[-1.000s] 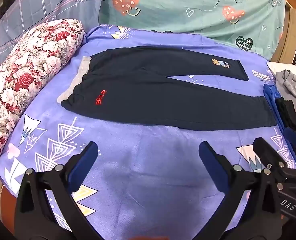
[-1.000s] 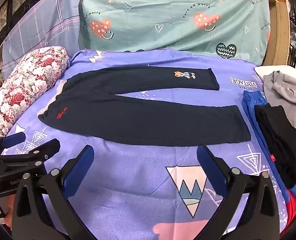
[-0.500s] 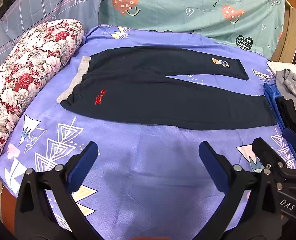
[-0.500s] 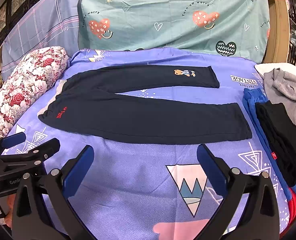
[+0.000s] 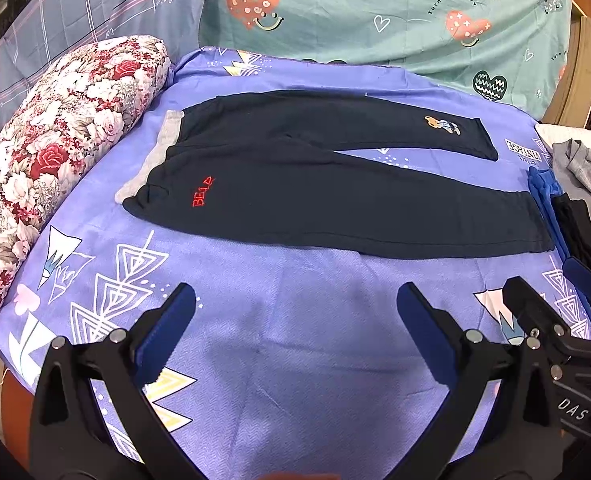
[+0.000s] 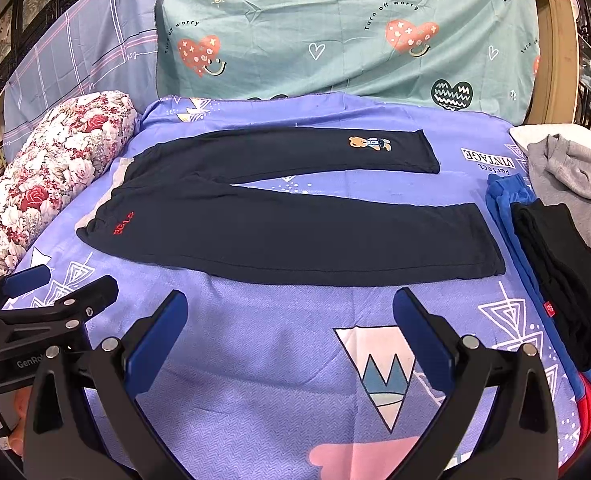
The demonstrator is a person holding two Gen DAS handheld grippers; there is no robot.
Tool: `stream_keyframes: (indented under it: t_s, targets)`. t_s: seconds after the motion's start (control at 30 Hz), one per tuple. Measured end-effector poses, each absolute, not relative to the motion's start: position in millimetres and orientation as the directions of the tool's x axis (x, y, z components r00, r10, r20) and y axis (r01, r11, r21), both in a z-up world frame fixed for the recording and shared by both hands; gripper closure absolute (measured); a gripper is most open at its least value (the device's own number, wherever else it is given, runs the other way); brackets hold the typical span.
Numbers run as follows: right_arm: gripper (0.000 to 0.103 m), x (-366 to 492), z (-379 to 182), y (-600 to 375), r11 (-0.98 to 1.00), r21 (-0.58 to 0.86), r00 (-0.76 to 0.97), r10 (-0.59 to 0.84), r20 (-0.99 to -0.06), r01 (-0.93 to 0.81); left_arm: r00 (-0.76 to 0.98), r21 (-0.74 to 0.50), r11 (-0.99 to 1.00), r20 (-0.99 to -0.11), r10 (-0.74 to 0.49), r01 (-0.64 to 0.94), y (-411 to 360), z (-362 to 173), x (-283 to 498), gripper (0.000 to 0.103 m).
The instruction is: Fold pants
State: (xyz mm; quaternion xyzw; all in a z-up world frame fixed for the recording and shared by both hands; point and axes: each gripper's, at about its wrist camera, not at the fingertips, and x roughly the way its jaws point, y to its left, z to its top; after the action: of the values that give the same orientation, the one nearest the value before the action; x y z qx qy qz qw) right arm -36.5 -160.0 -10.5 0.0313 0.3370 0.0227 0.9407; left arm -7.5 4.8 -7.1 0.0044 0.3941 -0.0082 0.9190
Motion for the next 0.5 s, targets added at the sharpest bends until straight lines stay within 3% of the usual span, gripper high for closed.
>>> stream_keyframes:
  t_s: [0.5]
  targets:
    - [0.001,-36.0,-14.7,-159.5,0.997,0.076,0.771,0.065,-0.633,-0.022,0.685,-0.001,1.0,-0.729,-0.01,0.013,7.9,-9.6,-7.9,0.002]
